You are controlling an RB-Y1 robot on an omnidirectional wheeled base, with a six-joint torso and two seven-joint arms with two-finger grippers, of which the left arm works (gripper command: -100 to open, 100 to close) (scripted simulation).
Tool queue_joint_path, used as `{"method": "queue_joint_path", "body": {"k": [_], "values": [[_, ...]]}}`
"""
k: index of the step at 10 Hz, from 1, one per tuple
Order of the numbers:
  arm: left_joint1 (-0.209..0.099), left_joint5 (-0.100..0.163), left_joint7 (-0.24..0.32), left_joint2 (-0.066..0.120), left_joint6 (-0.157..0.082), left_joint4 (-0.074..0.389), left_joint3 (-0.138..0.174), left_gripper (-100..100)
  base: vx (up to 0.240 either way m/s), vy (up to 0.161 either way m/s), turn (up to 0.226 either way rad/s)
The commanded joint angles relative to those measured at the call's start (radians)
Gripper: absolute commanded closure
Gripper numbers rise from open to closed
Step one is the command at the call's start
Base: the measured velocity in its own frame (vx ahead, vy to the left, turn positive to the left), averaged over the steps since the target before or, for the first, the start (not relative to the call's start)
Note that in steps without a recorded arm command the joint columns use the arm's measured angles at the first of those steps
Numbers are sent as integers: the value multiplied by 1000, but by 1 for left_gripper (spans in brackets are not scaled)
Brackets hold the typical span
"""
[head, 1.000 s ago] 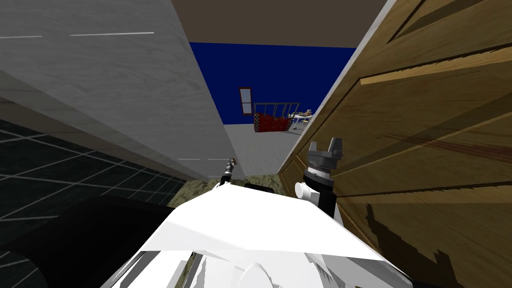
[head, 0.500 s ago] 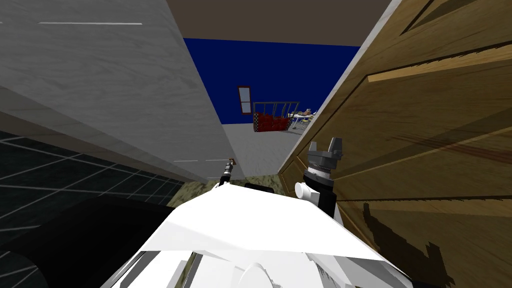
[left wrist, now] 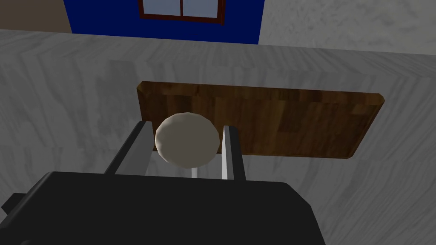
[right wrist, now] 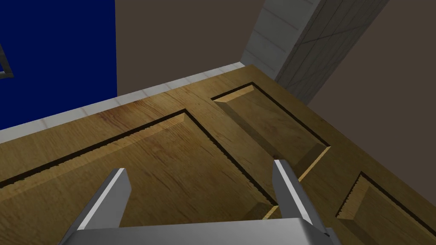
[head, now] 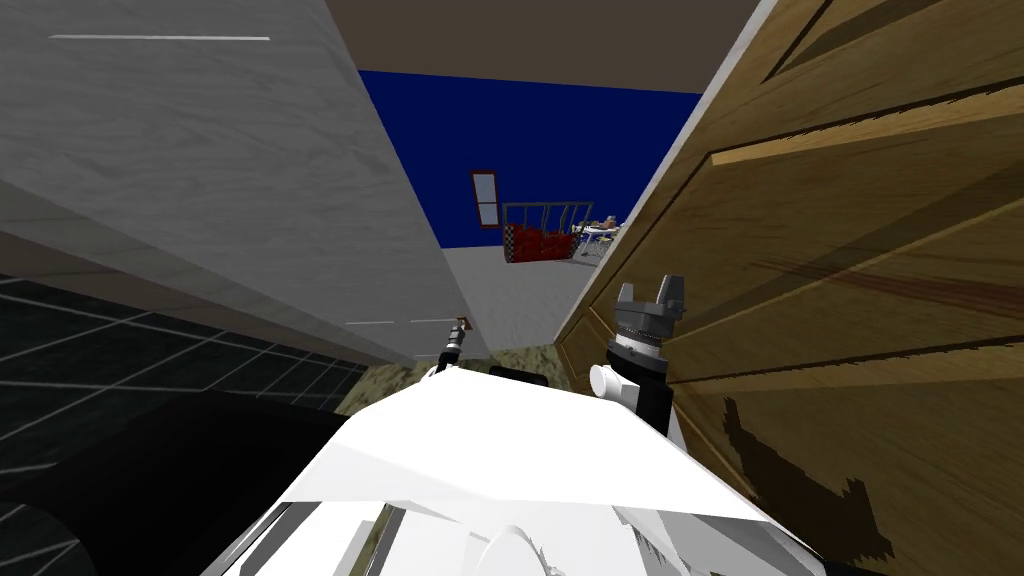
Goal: Pull the door open
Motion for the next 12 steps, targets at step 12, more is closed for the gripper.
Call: {"method": "queue_joint_path", "body": {"k": [12], "values": [[105, -51, 139, 110, -114, -4, -100, 100, -191, 44, -134]]}}
